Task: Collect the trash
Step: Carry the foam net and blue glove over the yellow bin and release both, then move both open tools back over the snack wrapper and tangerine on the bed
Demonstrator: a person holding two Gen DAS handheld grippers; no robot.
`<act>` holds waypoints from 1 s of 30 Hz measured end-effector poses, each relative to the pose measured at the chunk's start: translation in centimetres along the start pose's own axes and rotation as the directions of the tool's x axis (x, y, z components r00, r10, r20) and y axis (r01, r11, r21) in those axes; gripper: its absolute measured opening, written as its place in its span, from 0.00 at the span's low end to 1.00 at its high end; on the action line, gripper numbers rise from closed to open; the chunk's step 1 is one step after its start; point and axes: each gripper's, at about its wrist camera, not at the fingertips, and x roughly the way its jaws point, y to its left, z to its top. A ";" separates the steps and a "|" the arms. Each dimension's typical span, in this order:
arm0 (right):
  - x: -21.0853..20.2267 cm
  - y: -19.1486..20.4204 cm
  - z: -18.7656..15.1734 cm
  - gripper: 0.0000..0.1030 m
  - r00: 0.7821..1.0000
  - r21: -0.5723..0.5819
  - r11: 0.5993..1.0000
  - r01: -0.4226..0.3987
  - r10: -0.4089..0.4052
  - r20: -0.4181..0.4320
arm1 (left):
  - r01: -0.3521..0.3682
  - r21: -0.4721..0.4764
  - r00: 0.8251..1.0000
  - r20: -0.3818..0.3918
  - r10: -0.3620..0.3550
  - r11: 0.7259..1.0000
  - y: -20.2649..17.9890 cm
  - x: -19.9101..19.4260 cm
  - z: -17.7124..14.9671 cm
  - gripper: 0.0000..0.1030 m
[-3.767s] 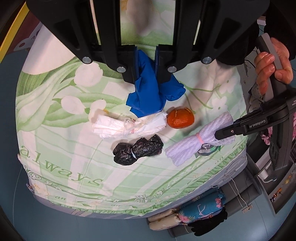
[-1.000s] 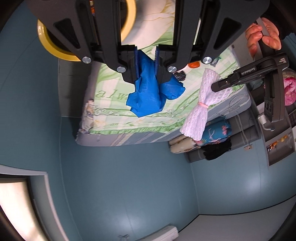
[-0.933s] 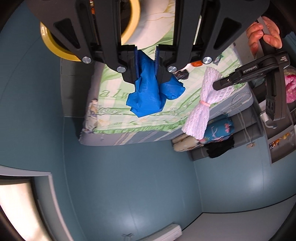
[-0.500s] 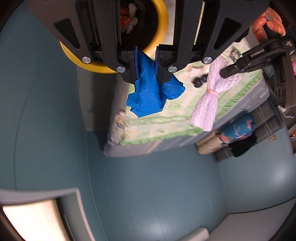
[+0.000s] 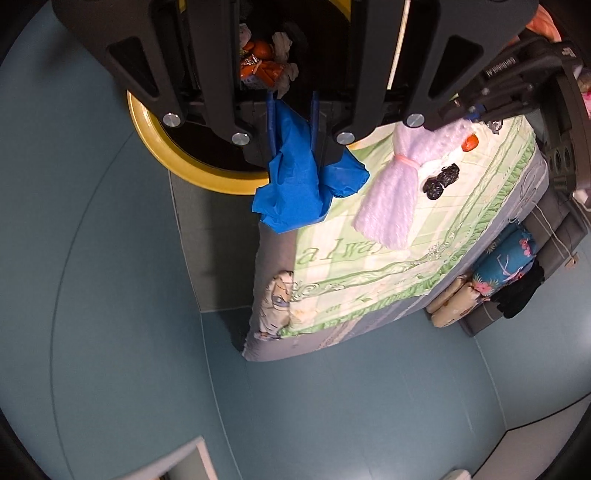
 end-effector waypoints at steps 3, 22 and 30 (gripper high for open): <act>0.7 -1.2 -0.4 0.14 1.000 0.015 1.000 -0.009 0.009 -0.007 | 0.009 0.000 1.000 -0.029 -0.009 1.000 -0.4 1.2 -0.2 0.14; 0.9 -2.1 -0.5 0.82 0.994 0.072 0.996 -0.052 0.045 0.096 | -0.085 -0.058 0.993 0.083 0.090 0.995 1.6 -1.5 0.0 0.82; 0.5 1.6 0.3 0.92 0.979 -0.038 0.993 -0.114 0.119 0.168 | -0.211 -0.156 0.951 0.195 0.240 0.965 7.1 -6.3 0.3 0.92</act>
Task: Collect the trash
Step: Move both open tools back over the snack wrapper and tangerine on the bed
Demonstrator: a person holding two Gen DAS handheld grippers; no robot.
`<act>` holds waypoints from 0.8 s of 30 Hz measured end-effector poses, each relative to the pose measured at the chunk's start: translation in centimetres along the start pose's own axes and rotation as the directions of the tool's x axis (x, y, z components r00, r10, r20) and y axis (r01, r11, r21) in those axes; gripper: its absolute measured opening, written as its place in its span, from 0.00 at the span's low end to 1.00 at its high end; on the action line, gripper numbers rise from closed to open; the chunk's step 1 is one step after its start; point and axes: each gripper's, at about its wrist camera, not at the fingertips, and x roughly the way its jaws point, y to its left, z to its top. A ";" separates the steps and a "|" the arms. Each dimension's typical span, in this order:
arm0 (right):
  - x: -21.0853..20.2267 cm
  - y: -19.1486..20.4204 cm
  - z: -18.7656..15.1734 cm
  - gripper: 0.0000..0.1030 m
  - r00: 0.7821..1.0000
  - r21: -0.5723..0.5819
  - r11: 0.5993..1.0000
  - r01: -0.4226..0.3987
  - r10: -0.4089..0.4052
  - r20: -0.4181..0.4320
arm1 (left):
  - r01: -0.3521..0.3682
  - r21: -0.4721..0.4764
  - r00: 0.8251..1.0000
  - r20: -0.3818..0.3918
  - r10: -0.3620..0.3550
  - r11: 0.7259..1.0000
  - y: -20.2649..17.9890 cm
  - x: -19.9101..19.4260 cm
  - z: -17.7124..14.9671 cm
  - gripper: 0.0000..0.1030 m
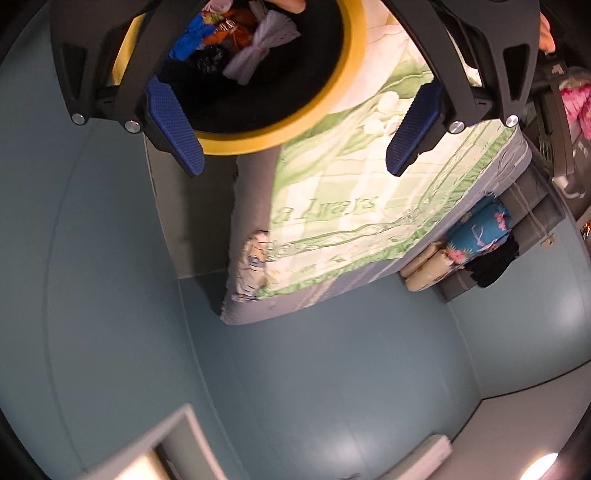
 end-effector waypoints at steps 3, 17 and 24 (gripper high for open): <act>0.7 2.0 0.5 0.92 0.999 -0.029 0.999 -0.037 0.037 -0.002 | -0.052 -0.029 0.998 0.038 0.053 0.998 2.7 -1.4 0.6 0.92; 5.9 14.0 1.0 0.92 0.986 -0.187 0.969 -0.159 0.148 -0.071 | -0.293 -0.194 0.943 0.102 0.316 0.936 16.2 -6.8 0.5 0.92; 10.0 18.8 0.4 0.92 0.973 -0.206 0.955 -0.212 0.187 -0.135 | -0.355 -0.240 0.923 0.064 0.380 0.904 21.5 -7.1 -0.7 0.92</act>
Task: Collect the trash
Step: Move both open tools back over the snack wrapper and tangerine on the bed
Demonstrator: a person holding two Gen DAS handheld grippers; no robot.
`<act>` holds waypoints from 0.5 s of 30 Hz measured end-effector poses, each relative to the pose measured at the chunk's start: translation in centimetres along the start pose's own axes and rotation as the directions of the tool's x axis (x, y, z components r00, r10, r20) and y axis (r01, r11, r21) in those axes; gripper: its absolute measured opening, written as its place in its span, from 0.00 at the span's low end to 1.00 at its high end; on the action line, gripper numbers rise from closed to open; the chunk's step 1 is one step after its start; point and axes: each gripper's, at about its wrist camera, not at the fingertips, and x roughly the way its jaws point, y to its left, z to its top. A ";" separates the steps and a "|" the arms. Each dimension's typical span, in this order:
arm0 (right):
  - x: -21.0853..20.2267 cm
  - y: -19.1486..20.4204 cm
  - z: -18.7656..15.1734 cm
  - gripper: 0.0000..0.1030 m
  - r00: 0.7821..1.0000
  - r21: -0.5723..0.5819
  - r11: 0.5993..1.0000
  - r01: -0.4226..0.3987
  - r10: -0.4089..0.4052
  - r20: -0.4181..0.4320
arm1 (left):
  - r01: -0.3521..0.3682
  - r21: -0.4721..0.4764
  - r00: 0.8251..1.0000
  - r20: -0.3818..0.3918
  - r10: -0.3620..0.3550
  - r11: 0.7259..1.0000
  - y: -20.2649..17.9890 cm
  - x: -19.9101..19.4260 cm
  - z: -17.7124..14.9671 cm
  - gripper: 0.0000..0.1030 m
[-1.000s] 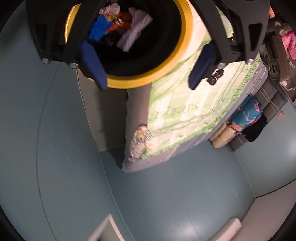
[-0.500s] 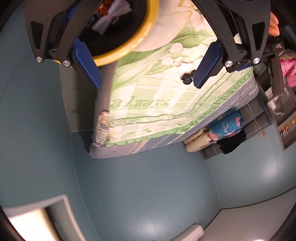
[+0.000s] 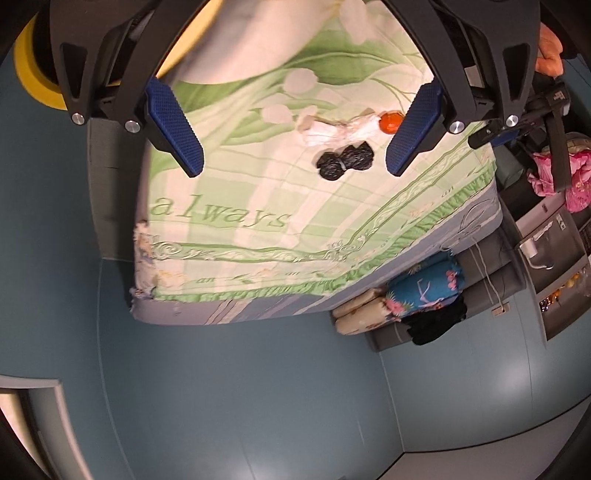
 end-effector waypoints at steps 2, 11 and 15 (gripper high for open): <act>1.2 0.7 0.1 0.92 1.000 -0.003 1.000 -0.011 0.011 -0.010 | -0.014 -0.004 1.000 -0.009 0.014 1.000 1.0 0.6 -0.2 0.92; 8.2 4.6 -0.2 0.92 0.994 -0.050 0.997 -0.053 0.047 -0.103 | -0.054 -0.019 0.996 -0.074 0.053 0.998 4.3 4.3 -1.6 0.92; 11.2 5.6 -0.7 0.92 0.988 -0.051 0.997 -0.057 0.048 -0.149 | -0.052 -0.032 0.993 -0.111 0.048 0.998 5.4 6.0 -2.3 0.92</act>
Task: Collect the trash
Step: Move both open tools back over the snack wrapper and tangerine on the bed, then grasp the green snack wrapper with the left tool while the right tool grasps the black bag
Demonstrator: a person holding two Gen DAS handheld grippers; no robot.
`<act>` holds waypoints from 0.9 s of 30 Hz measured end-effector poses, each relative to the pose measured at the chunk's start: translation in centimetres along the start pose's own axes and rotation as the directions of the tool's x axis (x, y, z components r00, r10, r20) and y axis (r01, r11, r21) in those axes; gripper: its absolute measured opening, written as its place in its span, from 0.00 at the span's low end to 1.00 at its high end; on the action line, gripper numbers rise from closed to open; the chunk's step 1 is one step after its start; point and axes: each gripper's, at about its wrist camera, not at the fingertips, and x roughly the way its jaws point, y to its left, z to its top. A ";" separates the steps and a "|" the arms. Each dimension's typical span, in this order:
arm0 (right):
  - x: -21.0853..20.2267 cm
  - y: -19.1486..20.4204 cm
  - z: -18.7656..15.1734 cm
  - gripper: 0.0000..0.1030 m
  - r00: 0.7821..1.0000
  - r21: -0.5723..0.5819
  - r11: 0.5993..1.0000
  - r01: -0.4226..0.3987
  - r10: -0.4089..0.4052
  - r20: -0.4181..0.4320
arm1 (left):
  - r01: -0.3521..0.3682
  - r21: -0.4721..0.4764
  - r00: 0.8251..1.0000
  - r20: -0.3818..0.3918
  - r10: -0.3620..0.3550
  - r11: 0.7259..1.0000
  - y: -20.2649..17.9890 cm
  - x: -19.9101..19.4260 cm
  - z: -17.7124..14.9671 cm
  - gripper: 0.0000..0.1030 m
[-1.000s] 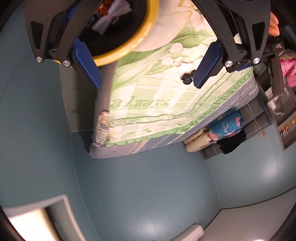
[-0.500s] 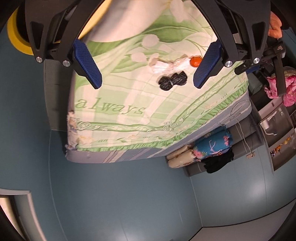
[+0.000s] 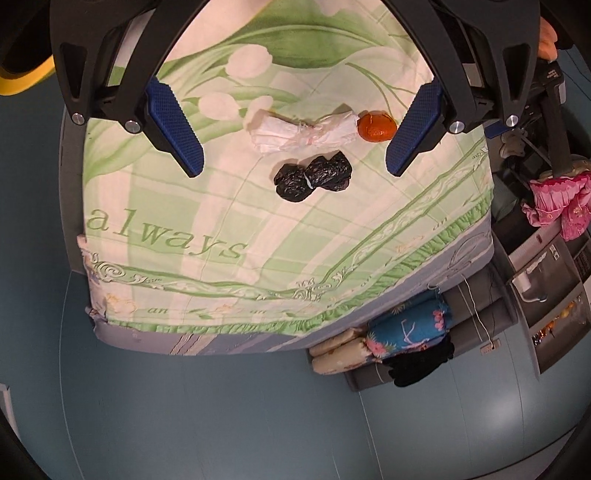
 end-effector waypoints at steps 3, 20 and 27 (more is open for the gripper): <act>2.3 0.7 0.0 0.92 1.000 -0.005 1.000 0.002 -0.002 -0.026 | -0.002 -0.003 1.000 -0.022 0.002 1.000 0.7 1.2 -0.3 0.92; 17.0 3.3 0.1 0.92 0.981 -0.027 0.999 0.041 -0.045 -0.189 | 0.035 -0.048 0.992 -0.123 -0.041 0.998 3.5 5.8 -0.8 0.92; 21.9 3.0 0.2 0.92 0.966 -0.042 0.995 0.088 -0.096 -0.239 | 0.064 -0.068 0.984 -0.160 -0.074 0.996 3.9 7.8 -0.8 0.92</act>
